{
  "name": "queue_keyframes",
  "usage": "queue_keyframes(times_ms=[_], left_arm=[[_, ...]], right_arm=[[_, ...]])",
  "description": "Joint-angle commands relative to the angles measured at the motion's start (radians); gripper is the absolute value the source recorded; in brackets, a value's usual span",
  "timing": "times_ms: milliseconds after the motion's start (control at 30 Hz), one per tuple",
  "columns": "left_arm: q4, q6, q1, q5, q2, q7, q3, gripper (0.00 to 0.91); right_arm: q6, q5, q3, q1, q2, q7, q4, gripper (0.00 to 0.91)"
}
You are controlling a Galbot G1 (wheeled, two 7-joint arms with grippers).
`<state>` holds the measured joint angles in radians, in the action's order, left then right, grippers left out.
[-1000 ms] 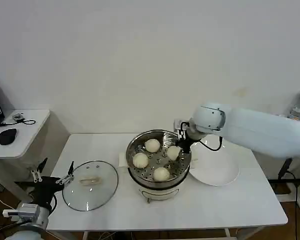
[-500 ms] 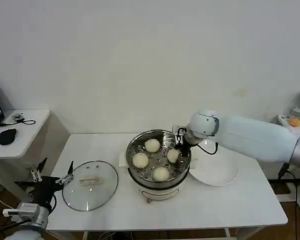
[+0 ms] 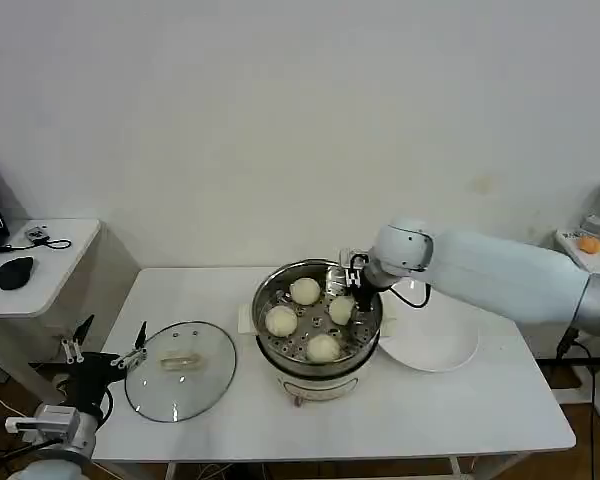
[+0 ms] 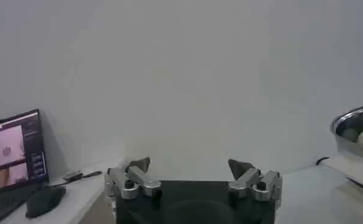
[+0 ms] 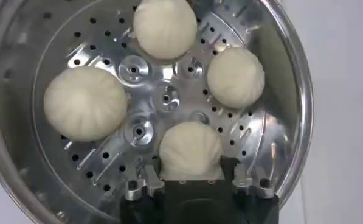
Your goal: Take steamed baozi put them in steamer then cover it.
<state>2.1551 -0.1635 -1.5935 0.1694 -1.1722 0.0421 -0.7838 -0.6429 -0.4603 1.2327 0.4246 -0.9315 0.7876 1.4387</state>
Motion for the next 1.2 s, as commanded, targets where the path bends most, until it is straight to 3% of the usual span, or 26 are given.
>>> queue_keyframes(times_ms=[33,233,367,467,533,567,667,733,767,833,933,967,1000,1067,1167,1200], left_arm=[[-0.002,-0.001,0.002,0.000,-0.002,0.000,0.002,0.907],[-0.005,-0.001,0.004,0.003,-0.003,0.002,0.004,0.907],[-0.015,-0.001,0.008,0.005,-0.003,0.003,0.009,0.907],[-0.022,0.000,0.014,0.005,-0.003,0.004,0.015,0.907],[-0.028,0.000,0.020,0.005,-0.004,0.004,0.021,0.907],[-0.030,0.000,0.023,0.004,-0.005,0.004,0.027,0.907],[-0.040,0.003,0.027,0.001,-0.009,0.006,0.040,0.907],[-0.043,0.007,0.027,-0.004,-0.012,0.007,0.047,0.907],[-0.051,0.009,0.027,-0.005,-0.013,0.009,0.051,0.907],[-0.056,0.015,0.028,-0.013,-0.015,0.019,0.061,0.907],[-0.057,0.015,0.031,-0.019,-0.019,0.042,0.072,0.907],[-0.063,0.014,0.032,-0.028,-0.018,0.044,0.079,0.907],[-0.066,0.013,0.033,-0.031,-0.018,0.048,0.083,0.907],[-0.082,0.011,0.037,-0.064,-0.013,0.066,0.099,0.907],[-0.113,0.053,0.036,-0.209,-0.008,0.085,0.114,0.907],[-0.116,0.070,0.033,-0.257,-0.002,0.092,0.117,0.907]], right_arm=[[-0.003,0.002,-0.011,0.009,0.017,0.001,0.021,0.907],[-0.018,-0.034,-0.058,0.047,0.083,-0.038,0.101,0.907],[-0.010,-0.070,-0.156,0.030,0.205,-0.099,0.224,0.907],[0.001,-0.088,-0.290,-0.080,0.320,-0.249,0.323,0.907],[0.040,-0.133,-0.377,-0.189,0.395,-0.455,0.394,0.907],[0.080,-0.147,-0.434,-0.267,0.419,-0.534,0.420,0.907],[0.160,-0.127,-0.724,-0.585,0.474,-0.689,0.477,0.907],[0.261,-0.117,-0.871,-0.756,0.484,-0.783,0.502,0.907],[0.306,-0.109,-0.907,-0.814,0.484,-0.824,0.505,0.907],[0.365,-0.114,-1.115,-1.000,0.462,-0.878,0.507,0.907],[0.451,-0.084,-1.323,-1.211,0.363,-0.902,0.486,0.907],[0.512,-0.054,-1.449,-1.294,0.309,-0.899,0.476,0.907],[0.519,-0.043,-1.481,-1.339,0.291,-0.897,0.472,0.907],[0.592,0.051,-1.671,-1.464,0.160,-0.849,0.454,0.907],[0.629,0.084,-1.861,-1.596,0.048,-0.765,0.450,0.907],[0.625,0.070,-1.955,-1.656,0.003,-0.694,0.455,0.907]])
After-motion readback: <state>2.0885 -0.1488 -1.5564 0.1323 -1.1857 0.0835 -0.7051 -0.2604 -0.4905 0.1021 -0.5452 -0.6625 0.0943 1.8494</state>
